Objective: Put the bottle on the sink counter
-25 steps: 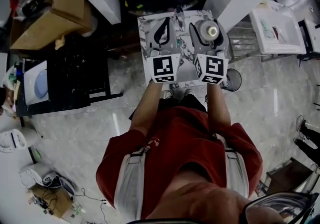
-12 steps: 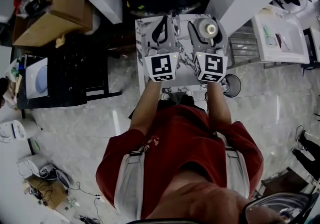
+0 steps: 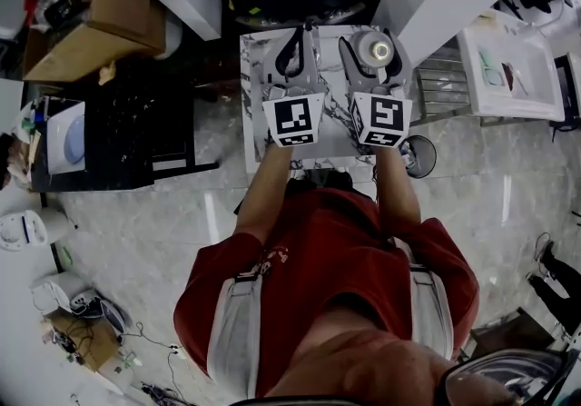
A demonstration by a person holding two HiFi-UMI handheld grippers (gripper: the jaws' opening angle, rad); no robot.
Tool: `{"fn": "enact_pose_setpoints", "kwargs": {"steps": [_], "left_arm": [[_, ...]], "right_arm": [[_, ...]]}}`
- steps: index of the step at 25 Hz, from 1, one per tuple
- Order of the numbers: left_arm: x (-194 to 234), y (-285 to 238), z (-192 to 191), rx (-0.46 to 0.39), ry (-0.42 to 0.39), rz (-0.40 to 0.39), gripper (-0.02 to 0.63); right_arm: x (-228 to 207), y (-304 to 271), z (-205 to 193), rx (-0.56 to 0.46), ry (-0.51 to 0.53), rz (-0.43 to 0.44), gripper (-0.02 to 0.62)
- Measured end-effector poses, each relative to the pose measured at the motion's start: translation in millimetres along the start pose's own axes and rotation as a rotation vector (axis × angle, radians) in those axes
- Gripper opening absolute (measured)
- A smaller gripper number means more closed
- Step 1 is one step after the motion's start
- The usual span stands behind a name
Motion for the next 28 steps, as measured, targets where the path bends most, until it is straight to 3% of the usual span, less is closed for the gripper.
{"fn": "enact_pose_setpoints", "kwargs": {"steps": [28], "left_arm": [[2,-18,-44,0.101,0.015,0.040,-0.006]], "right_arm": [[-8,-34,-59,0.140,-0.017,0.046,0.341]]}}
Point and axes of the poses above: the fingertips, and each gripper's own axes: y backward along the fingers, x to its left, z out of its top, the point moved 9 cm from there along y, backward along the fingers, and after that the axes turned 6 degrees about -z, right-handed, at the moved point
